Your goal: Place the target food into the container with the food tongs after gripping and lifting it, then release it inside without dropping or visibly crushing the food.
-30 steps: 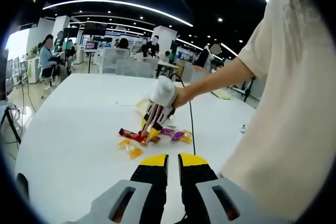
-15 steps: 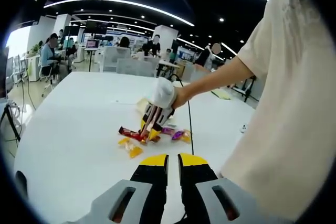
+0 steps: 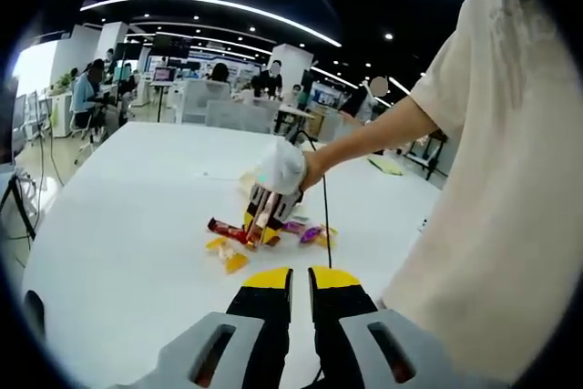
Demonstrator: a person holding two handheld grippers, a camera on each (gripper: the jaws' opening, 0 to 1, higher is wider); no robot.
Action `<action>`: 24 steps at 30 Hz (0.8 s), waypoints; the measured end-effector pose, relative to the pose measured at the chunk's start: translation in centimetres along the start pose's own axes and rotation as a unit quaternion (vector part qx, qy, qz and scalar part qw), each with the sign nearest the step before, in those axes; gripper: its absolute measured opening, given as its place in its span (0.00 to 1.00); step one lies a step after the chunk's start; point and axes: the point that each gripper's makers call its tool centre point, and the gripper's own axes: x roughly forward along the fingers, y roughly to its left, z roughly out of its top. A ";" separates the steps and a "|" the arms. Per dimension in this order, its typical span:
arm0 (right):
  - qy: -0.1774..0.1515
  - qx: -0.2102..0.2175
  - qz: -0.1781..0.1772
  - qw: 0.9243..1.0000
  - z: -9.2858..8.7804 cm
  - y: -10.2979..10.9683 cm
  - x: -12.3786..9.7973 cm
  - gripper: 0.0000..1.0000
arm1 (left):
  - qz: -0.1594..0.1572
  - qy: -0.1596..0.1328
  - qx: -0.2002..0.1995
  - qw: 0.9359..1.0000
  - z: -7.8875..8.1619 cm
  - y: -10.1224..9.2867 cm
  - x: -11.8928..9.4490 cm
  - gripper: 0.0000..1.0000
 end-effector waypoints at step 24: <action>-0.010 0.026 0.003 1.000 -0.5 0.0 0.5 0.22 | -0.002 -0.001 -0.007 1.000 -0.1 0.4 0.8 0.05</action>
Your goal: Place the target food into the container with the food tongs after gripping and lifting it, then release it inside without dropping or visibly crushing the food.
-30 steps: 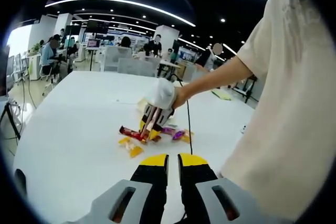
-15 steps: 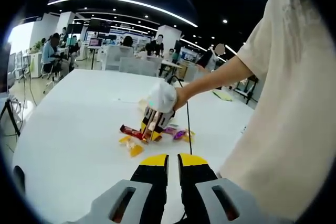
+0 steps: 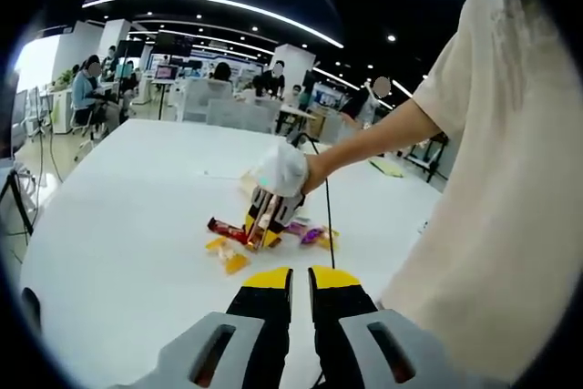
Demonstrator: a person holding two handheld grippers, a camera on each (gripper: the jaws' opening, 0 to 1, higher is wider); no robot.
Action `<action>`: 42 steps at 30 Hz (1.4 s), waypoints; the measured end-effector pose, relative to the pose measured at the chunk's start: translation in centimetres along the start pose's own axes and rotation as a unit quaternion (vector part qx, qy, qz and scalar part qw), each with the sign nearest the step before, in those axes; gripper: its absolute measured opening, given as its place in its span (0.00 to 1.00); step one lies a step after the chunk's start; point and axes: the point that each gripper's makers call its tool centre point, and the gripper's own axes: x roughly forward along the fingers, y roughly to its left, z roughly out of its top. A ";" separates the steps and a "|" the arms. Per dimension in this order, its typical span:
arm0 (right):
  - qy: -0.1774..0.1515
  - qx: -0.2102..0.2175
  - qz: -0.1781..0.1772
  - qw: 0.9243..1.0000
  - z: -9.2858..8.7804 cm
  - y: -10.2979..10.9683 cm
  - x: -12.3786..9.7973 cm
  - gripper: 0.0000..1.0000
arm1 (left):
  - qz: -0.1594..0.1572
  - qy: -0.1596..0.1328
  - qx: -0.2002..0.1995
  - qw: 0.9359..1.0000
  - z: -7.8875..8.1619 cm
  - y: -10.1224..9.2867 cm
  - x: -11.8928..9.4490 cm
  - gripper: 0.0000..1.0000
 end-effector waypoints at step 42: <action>-0.007 0.057 -0.012 0.998 0.5 -0.1 -0.3 0.21 | -0.005 -0.001 0.008 1.000 0.4 -0.1 0.0 0.04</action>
